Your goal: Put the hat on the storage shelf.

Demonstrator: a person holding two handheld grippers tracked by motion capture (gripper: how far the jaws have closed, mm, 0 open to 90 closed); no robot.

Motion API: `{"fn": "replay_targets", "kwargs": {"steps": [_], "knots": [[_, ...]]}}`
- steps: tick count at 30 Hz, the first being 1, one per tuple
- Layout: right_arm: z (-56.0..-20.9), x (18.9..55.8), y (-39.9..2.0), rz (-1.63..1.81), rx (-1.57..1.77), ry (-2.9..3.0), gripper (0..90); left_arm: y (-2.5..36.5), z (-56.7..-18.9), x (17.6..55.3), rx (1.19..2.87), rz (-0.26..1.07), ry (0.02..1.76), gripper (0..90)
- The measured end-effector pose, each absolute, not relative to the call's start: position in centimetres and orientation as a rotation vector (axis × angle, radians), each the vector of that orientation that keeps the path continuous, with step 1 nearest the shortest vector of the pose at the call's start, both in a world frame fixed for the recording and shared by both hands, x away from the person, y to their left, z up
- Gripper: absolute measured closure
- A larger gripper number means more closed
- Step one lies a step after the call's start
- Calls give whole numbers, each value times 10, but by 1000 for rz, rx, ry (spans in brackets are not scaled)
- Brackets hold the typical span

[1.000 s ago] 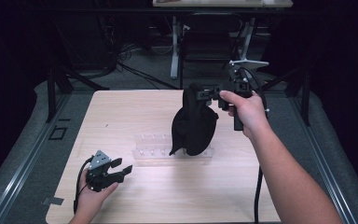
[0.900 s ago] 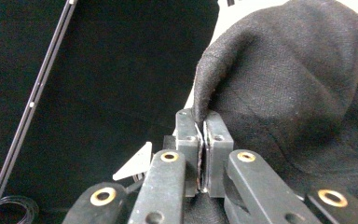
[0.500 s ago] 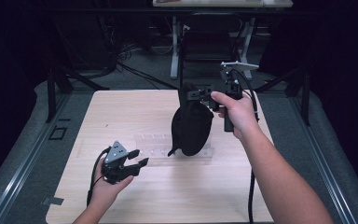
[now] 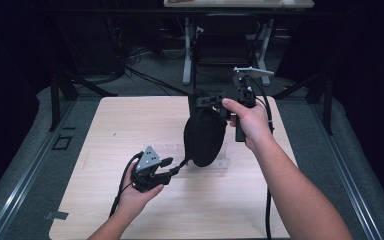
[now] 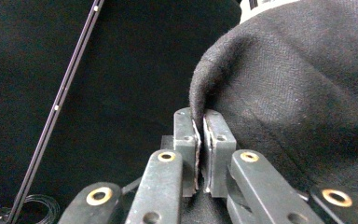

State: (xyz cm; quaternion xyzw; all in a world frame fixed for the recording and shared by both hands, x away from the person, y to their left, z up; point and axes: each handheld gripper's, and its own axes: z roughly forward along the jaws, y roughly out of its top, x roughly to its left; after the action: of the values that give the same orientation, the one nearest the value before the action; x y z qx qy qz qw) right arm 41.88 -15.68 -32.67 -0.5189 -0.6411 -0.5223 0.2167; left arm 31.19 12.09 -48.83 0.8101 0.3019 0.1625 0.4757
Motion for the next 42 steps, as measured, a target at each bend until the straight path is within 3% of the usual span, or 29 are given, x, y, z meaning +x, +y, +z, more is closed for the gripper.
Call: {"fn": "replay_targets", "kwargs": {"steps": [9, 15, 17, 42], "knots": [[-329, 420, -155, -1455, -1437, -1760, 855, 101, -479, 315, 1985, 407, 694, 628], [-330, 419, -154, -1454, -1431, -1758, 853, 91, -475, 312, 2009, 458, 649, 715], [-330, 419, -154, -1458, -1428, -1759, 848, 89, -475, 312, 2026, 496, 649, 787], [-310, 392, -163, -1524, -1392, -1855, 678, 91, -474, 310, 2047, 556, 633, 831]]}}
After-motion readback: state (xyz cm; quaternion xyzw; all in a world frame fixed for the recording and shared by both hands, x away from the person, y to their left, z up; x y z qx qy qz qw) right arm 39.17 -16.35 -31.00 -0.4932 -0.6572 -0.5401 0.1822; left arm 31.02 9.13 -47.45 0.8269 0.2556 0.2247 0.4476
